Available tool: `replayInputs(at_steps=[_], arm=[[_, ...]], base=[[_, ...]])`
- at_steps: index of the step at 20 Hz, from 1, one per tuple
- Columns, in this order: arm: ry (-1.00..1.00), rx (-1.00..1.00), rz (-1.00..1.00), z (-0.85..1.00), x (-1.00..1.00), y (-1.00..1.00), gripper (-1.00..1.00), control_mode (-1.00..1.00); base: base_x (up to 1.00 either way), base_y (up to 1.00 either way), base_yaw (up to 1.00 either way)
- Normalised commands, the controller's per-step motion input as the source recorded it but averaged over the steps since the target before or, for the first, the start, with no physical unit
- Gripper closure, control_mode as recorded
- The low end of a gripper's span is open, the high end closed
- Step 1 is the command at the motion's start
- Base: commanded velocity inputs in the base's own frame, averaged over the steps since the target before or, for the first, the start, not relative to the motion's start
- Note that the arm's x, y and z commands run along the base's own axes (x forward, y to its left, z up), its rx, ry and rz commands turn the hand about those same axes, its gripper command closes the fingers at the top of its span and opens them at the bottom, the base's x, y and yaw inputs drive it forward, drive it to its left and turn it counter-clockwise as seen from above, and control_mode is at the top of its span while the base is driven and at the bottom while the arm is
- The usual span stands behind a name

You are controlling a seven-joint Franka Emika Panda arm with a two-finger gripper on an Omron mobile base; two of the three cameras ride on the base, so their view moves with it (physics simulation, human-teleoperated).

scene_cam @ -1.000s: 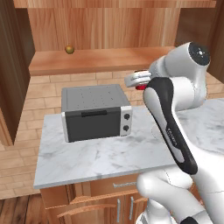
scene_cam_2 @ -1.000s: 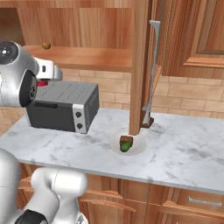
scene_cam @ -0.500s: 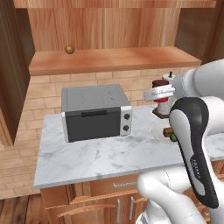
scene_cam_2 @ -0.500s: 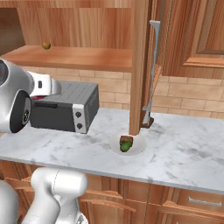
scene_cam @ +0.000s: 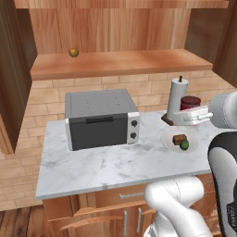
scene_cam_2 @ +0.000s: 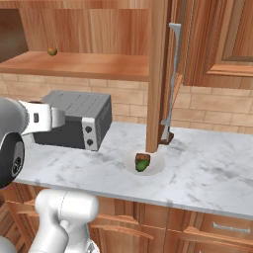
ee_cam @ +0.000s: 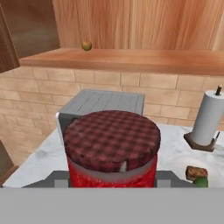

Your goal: Pick the avocado and bread from the counter and place them on the plate. Then pick the jam from the cabinet and place it next to the plate. Lastly close the cabinet door.

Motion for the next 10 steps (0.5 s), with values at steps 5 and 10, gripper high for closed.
replayInputs(at_steps=[5,10], arm=[[-0.04,0.00,0.00,0.00,-0.65,-0.21,1.00,-1.00],[-0.03,0.00,0.00,0.00,-0.60,-0.21,1.00,-1.00]], base=[[0.00,0.00,0.00],[0.00,0.00,0.00]])
